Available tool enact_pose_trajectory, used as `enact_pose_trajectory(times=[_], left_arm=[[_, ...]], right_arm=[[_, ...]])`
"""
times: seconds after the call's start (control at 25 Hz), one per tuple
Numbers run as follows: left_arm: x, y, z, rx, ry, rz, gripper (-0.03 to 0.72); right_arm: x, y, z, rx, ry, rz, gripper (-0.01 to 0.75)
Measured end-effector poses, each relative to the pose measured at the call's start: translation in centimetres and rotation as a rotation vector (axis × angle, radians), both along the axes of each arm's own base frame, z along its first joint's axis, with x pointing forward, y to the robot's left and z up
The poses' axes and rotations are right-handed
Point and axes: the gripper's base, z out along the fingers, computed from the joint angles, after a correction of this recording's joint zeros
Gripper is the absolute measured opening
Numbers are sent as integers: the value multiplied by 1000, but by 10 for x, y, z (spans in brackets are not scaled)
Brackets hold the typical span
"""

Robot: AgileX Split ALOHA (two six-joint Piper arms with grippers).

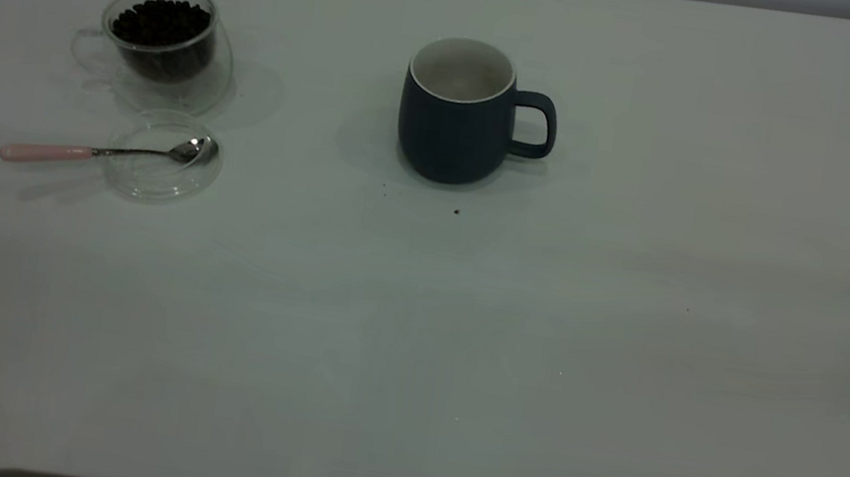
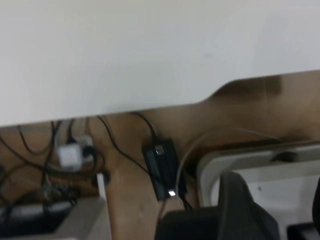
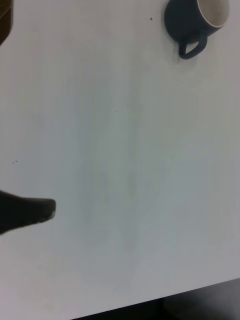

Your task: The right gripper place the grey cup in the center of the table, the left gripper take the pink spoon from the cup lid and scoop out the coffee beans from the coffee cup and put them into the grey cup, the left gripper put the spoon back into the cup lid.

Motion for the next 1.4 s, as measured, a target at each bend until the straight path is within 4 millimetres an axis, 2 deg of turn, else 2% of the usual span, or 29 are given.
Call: enact_pose_trajectory(times=[0.36,0.64,0.72,1.04,1.4], left_arm=[[-22,3,6,-17,-182,-8,422],[-62,7,9,-43,-462,-1,422],[-69,9,7,-38,-495,0,422],[-70,9,6,-32,-487,13,422],[-70,6,6,2,-489,151,422]], right_arm=[[0,0,0,0,1,0,570],[0,0,0,0,1,0,570],[0,0,0,0,1,0,570],[0,0,0,0,1,0,570],[0,0,0,0,1,0,570]])
